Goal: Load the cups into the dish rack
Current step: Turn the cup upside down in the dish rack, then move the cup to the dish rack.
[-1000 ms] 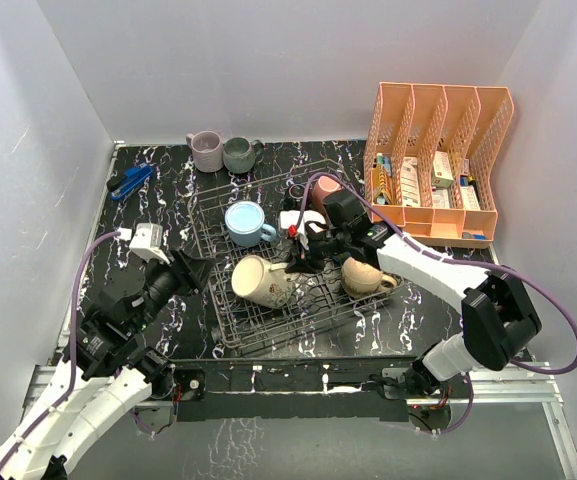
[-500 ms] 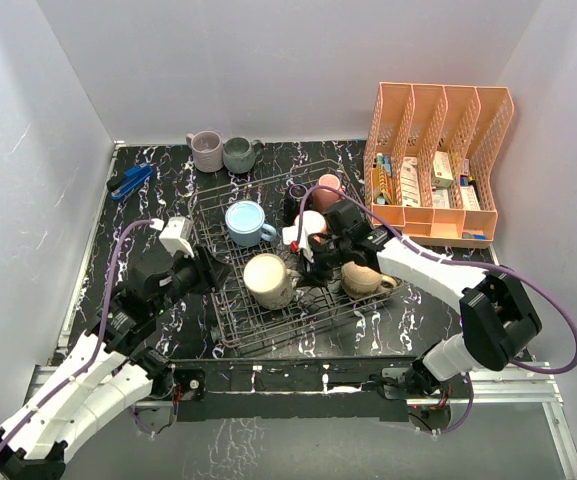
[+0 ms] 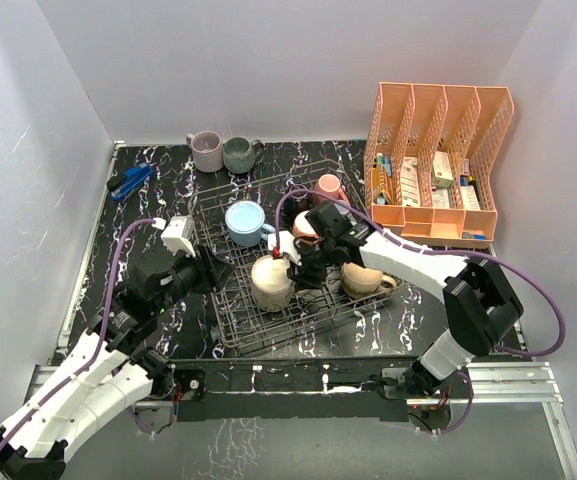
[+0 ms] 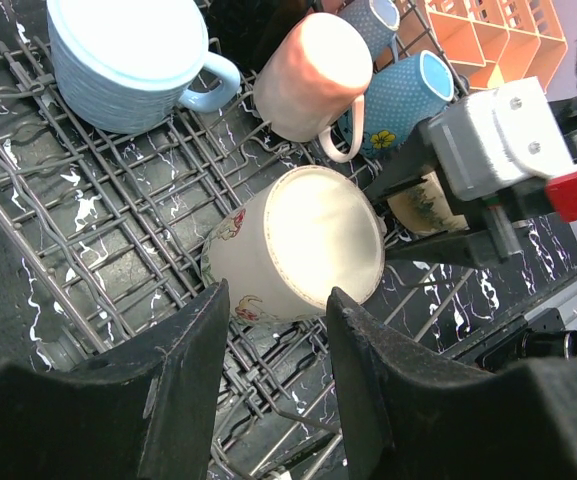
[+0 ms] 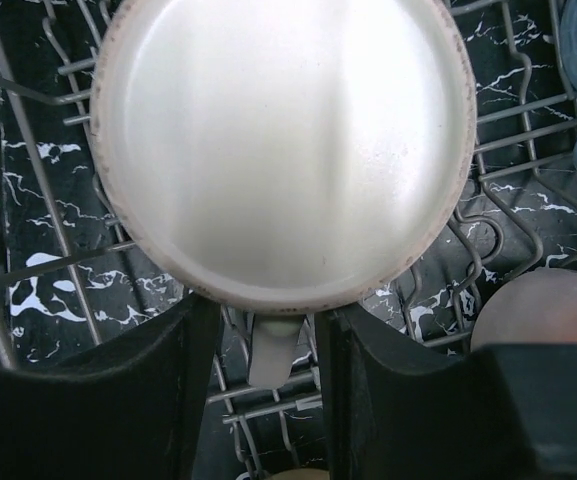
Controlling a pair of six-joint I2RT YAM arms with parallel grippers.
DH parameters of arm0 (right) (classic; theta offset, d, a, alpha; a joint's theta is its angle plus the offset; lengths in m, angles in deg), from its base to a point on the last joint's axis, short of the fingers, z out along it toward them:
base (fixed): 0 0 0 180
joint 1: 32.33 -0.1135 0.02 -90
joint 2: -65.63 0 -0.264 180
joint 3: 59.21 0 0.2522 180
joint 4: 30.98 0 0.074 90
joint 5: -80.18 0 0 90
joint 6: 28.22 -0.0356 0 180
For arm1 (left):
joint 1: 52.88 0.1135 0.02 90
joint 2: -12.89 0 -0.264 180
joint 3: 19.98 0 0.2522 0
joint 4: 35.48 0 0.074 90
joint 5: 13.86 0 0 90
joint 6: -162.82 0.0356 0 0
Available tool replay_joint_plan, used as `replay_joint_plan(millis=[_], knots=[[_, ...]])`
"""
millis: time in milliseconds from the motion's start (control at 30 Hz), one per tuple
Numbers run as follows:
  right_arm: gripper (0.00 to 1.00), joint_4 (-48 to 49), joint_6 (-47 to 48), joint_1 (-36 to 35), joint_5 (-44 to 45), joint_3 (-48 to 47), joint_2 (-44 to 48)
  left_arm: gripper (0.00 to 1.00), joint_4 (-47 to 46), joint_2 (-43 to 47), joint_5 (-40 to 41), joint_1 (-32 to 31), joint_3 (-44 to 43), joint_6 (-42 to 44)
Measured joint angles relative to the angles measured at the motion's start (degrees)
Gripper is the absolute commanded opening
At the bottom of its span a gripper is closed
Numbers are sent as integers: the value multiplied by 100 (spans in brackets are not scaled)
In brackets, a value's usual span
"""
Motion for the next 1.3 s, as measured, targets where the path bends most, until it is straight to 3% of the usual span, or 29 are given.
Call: replay_joint_plan(millis=[200,333,633,1300], knots=[[14,-120,-44,-138,393,-142,-240,42,4,164,28,0,0,2],[9,-219,-205,-164,376,-343,-354,42,4,258,94,0,-2,15],[8,-411,-439,-201,369,-807,-586,42,68,372,223,0,-35,55],[8,826,-186,-243,511,-1165,-1095,41,319,629,433,0,-46,61]])
